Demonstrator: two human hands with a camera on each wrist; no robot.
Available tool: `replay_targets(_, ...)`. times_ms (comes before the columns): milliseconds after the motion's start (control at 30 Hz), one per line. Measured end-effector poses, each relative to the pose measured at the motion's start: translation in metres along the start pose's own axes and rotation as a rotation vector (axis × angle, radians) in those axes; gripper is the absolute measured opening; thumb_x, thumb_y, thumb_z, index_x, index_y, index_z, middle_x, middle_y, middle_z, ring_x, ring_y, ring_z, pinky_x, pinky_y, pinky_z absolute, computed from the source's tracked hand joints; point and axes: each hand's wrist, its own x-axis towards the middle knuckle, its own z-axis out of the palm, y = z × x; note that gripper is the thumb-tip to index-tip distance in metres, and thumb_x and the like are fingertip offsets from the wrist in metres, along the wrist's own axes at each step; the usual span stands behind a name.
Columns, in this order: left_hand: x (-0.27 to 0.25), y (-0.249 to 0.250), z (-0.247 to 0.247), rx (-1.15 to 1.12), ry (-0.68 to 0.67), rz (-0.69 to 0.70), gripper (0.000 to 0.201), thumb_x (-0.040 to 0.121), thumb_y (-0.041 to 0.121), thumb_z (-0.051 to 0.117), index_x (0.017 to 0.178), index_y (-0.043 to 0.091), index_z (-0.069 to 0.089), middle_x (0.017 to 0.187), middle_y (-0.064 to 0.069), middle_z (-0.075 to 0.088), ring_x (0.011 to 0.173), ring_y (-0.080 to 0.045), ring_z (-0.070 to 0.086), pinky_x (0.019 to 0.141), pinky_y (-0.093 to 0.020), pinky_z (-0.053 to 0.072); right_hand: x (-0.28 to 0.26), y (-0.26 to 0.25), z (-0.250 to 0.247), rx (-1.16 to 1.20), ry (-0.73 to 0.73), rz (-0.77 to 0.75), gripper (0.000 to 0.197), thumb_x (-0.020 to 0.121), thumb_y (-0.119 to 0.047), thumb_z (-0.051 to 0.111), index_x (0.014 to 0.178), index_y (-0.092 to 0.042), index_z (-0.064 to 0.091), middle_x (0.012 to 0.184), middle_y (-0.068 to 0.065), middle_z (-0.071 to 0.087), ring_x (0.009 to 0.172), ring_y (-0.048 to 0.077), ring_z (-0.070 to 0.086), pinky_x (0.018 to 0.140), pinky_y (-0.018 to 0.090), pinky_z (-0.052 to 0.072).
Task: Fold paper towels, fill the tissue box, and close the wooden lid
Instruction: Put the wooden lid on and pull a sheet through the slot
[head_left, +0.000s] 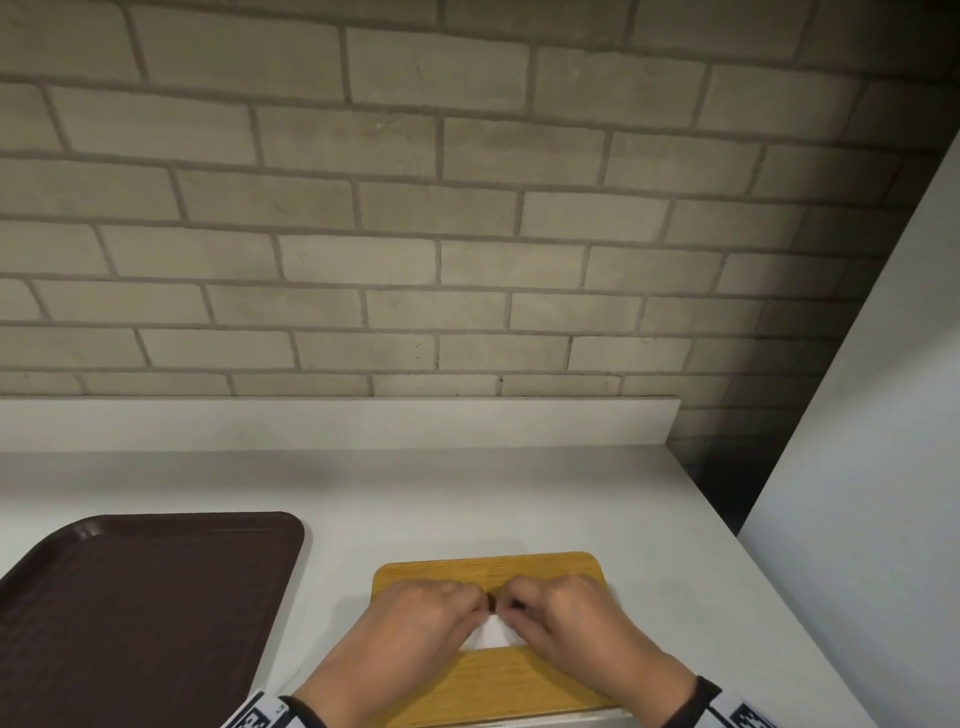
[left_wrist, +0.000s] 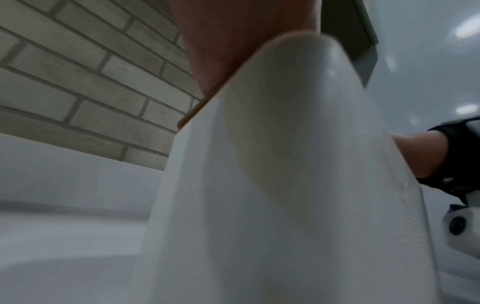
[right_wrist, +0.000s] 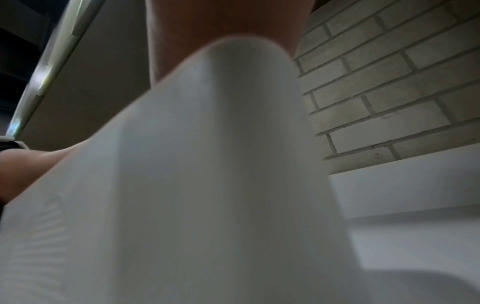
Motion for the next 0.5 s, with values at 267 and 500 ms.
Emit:
replay_targets(267, -0.001, 0.01, -0.01, 0.186, 0.096, -0.038, 0.009, 0.088, 0.031, 0.041, 0.08, 0.029, 0.036, 0.05, 0.015, 0.042, 0.038, -0.005, 0.038, 0.036, -0.018, 0.026, -0.004, -0.005, 0.008, -0.138, 0.117, -0.005, 0.012, 0.093, -0.035, 0.032, 0.092, -0.027, 0.042, 0.05, -0.007, 0.056, 0.038, 0.013, 0.048, 0.038, 0.023, 0.036)
replay_targets(500, -0.008, 0.02, -0.014, 0.015, 0.046, -0.273, 0.037, 0.092, 0.059, 0.034, 0.109, 0.031, 0.052, 0.096, 0.018, 0.063, 0.086, -0.005, 0.056, 0.081, -0.022, 0.035, -0.008, -0.007, 0.008, -0.124, 0.172, 0.001, 0.02, 0.092, -0.052, 0.045, 0.092, -0.033, 0.051, 0.077, -0.018, 0.059, 0.074, 0.0, 0.052, 0.074, 0.018, 0.041)
